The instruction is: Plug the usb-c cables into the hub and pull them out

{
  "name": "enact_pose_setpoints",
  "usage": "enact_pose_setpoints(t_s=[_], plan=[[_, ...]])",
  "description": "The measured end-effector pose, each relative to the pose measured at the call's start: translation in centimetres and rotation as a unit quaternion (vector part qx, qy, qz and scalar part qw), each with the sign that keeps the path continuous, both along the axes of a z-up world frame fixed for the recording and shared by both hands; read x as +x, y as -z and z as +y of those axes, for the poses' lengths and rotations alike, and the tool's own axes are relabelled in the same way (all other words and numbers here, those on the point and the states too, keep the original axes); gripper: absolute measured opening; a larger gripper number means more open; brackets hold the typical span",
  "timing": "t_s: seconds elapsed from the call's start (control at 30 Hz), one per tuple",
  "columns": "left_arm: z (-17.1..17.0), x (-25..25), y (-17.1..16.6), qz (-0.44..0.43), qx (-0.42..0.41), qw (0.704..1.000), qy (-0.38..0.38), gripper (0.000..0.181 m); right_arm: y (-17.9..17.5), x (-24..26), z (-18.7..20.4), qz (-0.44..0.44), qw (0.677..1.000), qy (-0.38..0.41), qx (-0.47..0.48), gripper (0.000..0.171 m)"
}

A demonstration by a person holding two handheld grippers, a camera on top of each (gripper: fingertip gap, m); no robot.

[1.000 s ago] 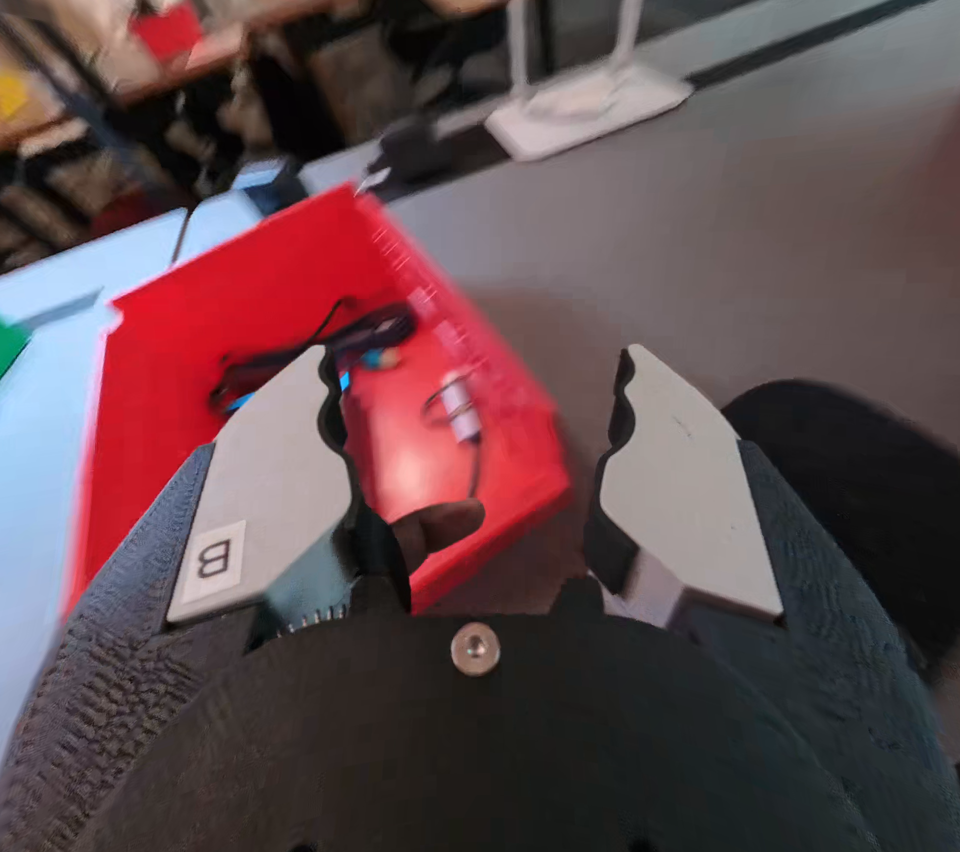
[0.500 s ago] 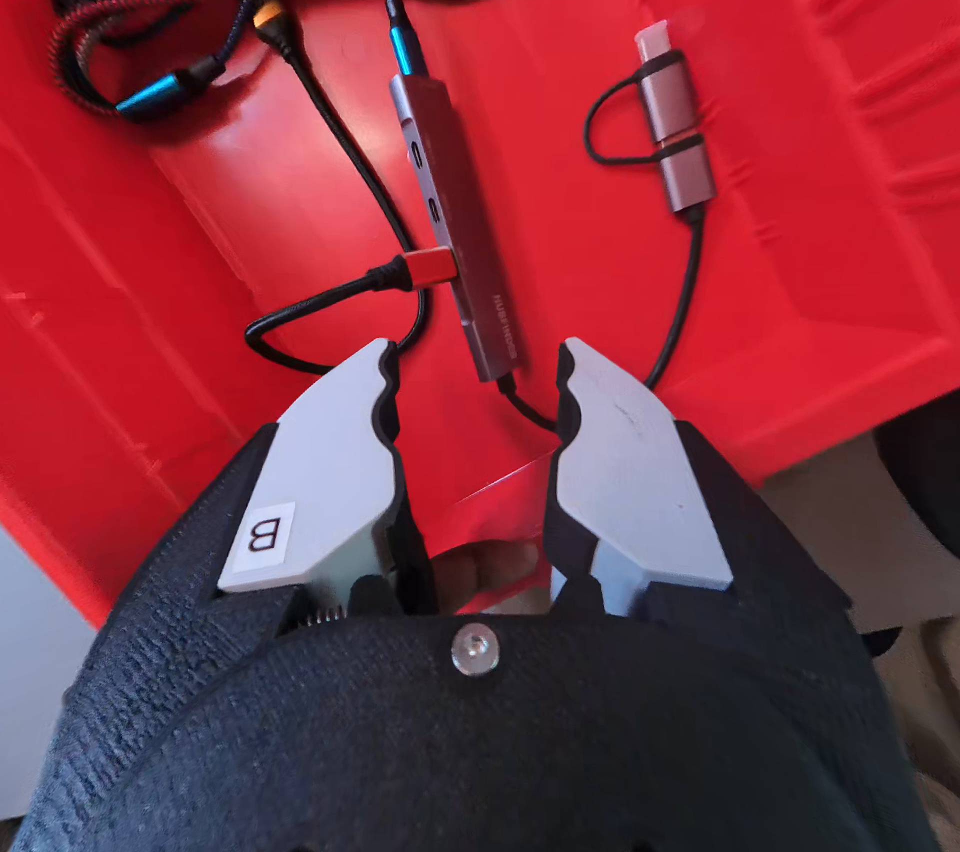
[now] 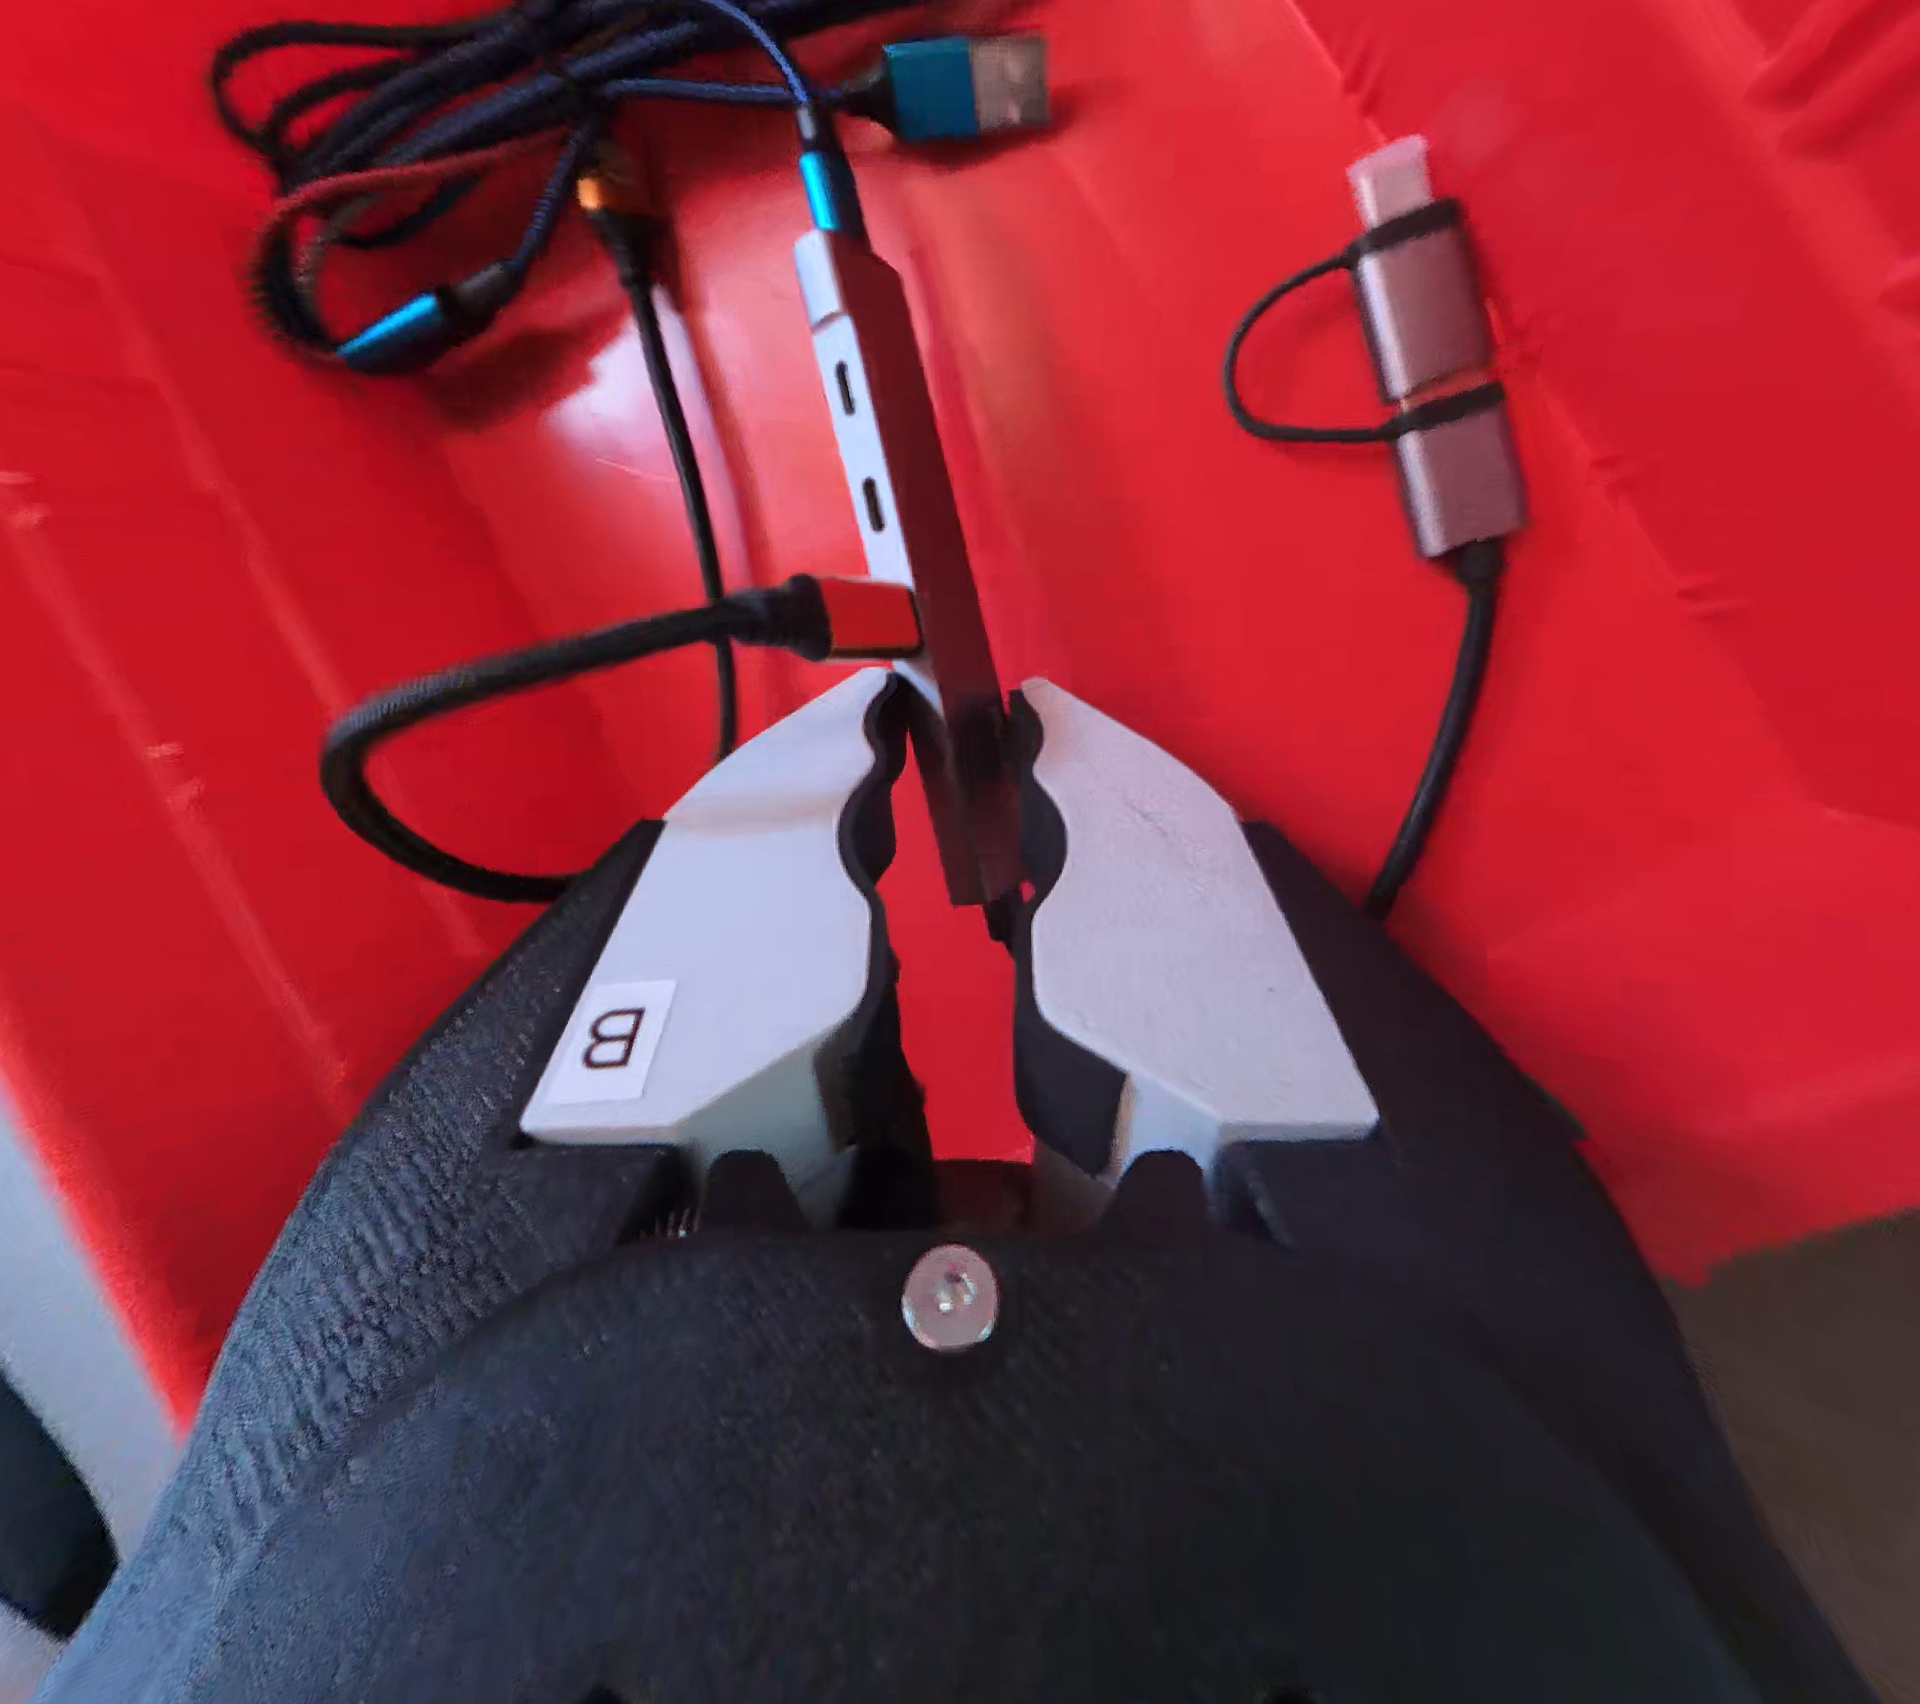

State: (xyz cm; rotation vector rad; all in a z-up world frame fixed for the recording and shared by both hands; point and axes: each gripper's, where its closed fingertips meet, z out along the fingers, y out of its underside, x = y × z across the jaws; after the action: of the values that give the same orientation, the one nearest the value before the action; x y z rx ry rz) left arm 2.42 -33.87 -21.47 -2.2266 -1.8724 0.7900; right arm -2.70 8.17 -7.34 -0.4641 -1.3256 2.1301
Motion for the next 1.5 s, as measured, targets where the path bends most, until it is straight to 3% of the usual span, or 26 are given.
enact_pose_setpoints(t_s=[0.27, 0.5, 0.7, 0.8, 1.03, 1.23, 1.4, 1.5], plan=[[-0.3, -1.7, -10.0, 0.257, -0.125, 0.958, 0.004, 0.009, 0.0, -0.1, -0.1, 0.000, 1.000, 0.002, 0.002, 0.094], [1.0, -1.0, -18.2, 0.413, -0.247, 0.877, 0.003, 0.009, 0.0, -0.1, 0.0, 0.000, 1.000, 0.003, 0.001, 0.093], [5.2, 0.5, -25.1, 0.524, -0.281, 0.803, 0.044, 0.009, 0.0, -0.2, 0.1, -0.002, 1.000, 0.005, -0.003, 0.092], [8.6, 0.8, -26.8, 0.543, -0.269, 0.790, 0.089, 0.009, 0.0, -0.1, 0.1, -0.001, 1.000, 0.003, -0.003, 0.092], [17.9, 0.3, -26.6, 0.586, -0.218, 0.759, 0.181, 0.008, -0.1, 0.2, -0.1, 0.009, 1.000, 0.000, 0.004, 0.087], [24.6, -2.0, -22.4, 0.561, -0.163, 0.778, 0.231, 0.009, -0.8, 1.5, -0.2, 0.055, 0.997, 0.044, 0.042, 0.064], [28.8, -3.3, -17.9, 0.516, -0.168, 0.793, 0.279, 0.009, -2.3, 4.7, -3.5, 0.057, 0.996, -0.022, 0.061, 0.041], [30.8, -3.5, -15.9, 0.496, -0.173, 0.794, 0.307, 0.009, -3.3, 5.2, -4.9, 0.026, 0.996, -0.067, 0.061, 0.035]])
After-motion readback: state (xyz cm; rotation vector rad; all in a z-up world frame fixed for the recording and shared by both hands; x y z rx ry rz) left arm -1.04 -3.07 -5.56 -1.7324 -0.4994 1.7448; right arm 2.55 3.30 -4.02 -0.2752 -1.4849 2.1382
